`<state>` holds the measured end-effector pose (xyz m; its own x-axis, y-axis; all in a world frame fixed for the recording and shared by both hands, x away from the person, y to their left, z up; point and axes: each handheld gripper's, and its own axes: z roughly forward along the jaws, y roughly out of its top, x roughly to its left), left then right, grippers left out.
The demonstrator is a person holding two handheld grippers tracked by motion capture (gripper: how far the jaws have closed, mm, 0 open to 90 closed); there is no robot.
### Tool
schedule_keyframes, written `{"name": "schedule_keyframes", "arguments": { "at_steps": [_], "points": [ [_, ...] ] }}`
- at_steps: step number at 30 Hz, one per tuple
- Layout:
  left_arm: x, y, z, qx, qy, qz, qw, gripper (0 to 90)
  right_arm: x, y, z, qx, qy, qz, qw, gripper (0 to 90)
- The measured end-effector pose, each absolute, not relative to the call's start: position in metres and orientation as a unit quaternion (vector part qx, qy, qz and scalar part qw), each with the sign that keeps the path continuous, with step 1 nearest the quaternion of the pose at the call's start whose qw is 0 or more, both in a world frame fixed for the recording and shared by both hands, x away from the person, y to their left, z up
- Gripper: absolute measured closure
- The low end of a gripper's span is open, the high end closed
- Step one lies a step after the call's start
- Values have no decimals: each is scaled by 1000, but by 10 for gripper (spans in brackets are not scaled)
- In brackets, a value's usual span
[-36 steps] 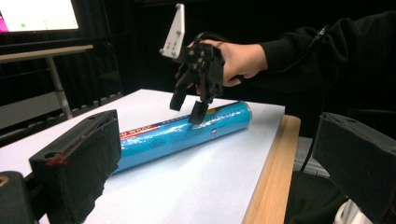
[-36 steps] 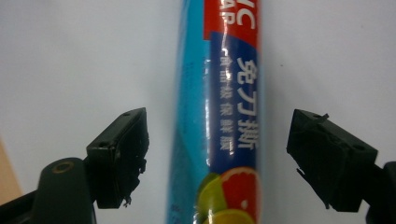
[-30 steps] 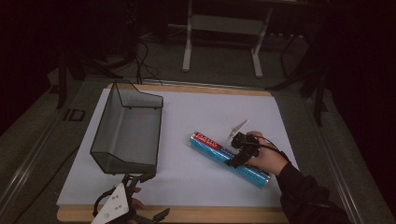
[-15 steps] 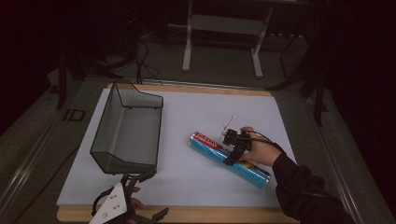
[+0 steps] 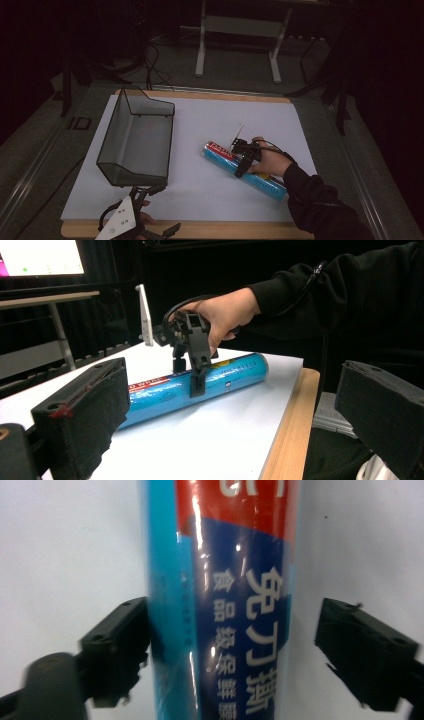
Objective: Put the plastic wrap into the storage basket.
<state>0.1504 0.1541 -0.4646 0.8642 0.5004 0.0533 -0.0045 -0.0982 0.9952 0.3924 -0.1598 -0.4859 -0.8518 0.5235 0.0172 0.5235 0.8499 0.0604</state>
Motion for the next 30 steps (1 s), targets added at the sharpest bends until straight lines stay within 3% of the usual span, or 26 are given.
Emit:
{"name": "schedule_keyframes", "arguments": {
  "at_steps": [4, 5, 16, 22, 30],
  "points": [
    [151, 154, -465, 715, 174, 194, 649, 20, 394, -154, -489, -271, -962, -18, 1, 212],
    [151, 154, -465, 716, 173, 193, 648, 21, 394, -152, -489, -274, -962, -14, -3, 164],
    [150, 154, -465, 716, 171, 192, 649, 21, 403, -148, -497, -284, -958, 0, 26, 189],
    [150, 154, -465, 716, 172, 193, 648, 21, 399, -146, -502, -271, -962, 3, 41, 307],
    [151, 155, -465, 715, 173, 194, 649, 20, 391, -134, -502, -273, -961, 44, 14, 317]
  ]
}}
